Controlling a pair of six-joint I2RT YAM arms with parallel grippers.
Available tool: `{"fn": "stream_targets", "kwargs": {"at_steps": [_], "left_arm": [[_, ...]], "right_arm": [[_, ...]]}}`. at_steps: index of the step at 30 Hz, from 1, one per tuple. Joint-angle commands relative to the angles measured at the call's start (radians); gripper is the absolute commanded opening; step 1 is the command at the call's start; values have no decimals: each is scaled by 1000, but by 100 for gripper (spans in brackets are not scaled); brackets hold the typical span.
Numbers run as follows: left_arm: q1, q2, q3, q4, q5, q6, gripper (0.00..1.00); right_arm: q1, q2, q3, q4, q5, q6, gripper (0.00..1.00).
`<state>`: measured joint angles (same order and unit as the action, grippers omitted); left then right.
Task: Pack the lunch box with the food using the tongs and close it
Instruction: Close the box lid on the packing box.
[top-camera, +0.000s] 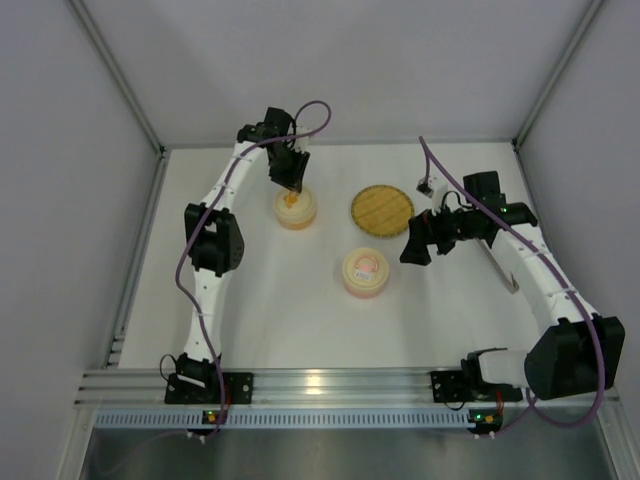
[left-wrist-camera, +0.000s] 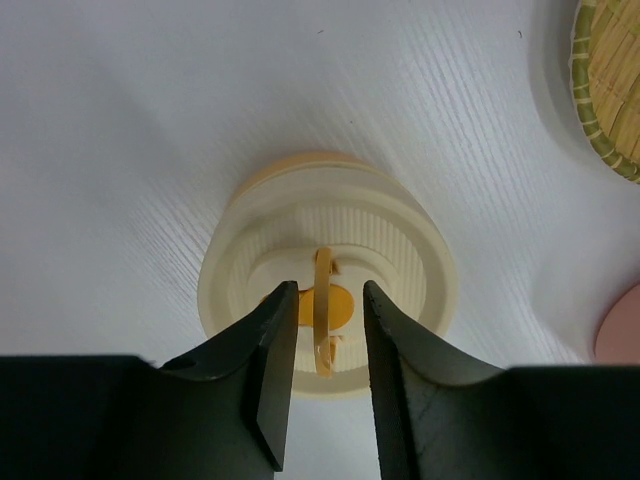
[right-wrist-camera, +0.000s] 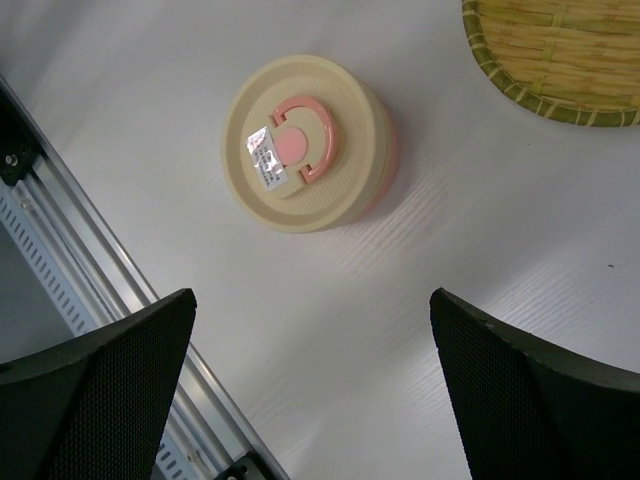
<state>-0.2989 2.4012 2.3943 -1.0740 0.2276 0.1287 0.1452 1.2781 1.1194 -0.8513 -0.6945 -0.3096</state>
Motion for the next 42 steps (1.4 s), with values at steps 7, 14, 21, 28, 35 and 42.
{"fn": "stream_targets", "kwargs": {"at_steps": [7,14,21,28,35,42], "left_arm": [[6,-25,-13,32,27,-8,39],[4,-91,-162,54,9,3,36],[1,-140,-286,78,-8,49,16],[-26,-249,-475,82,-24,120,13],[-61,-393,-699,52,-13,172,11],[-124,-577,-957,52,0,206,8]], "right_arm": [[-18,-23,3,55,-28,6,99],[-18,-28,10,54,-33,7,99],[-18,-45,10,47,-31,6,99],[-18,-51,10,44,-33,3,99],[-18,-56,13,46,-40,6,99],[-18,-65,11,46,-48,13,100]]}}
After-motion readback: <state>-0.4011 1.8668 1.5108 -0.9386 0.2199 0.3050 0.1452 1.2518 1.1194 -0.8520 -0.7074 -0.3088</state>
